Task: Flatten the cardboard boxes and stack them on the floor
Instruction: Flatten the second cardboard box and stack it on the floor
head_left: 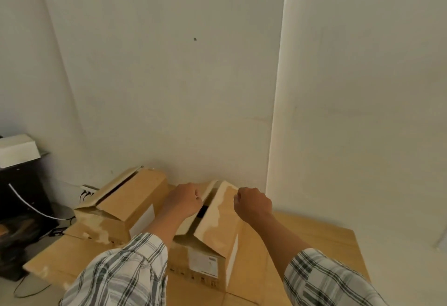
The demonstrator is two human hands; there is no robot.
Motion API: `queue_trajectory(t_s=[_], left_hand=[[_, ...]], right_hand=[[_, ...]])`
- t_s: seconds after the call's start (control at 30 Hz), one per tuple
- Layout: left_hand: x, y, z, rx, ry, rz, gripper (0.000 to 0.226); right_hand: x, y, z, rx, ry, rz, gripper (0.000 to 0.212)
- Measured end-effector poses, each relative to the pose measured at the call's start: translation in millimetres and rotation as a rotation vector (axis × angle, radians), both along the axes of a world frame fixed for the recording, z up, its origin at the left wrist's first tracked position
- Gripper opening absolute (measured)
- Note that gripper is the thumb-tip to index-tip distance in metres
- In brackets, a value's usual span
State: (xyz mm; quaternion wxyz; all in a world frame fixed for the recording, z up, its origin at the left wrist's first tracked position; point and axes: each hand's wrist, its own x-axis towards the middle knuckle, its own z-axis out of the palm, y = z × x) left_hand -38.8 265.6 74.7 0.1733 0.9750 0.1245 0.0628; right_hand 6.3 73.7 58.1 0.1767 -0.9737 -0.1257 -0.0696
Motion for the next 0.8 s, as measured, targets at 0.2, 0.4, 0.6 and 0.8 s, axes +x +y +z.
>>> queue_trajectory(t_s=[0.2,0.4,0.6,0.8], left_hand=[[51,64,-39,-0.027,0.072,-0.114,0.013],[94,95,-81,-0.006,0.128,-0.319,0.013],[109,86,-111,0.046,0.098,-0.570,0.031],[107,73,-109,0.330,0.096,-0.564,0.034]], right_hand=[[26,77,-43,-0.079,0.079,-0.062,0.033],[22,139,-89,-0.024,0.149,-0.219,0.041],[10,161,-103,-0.018,0.161,-0.355,0.038],[11,129,-74,-0.233,0.065,-0.462,0.045]])
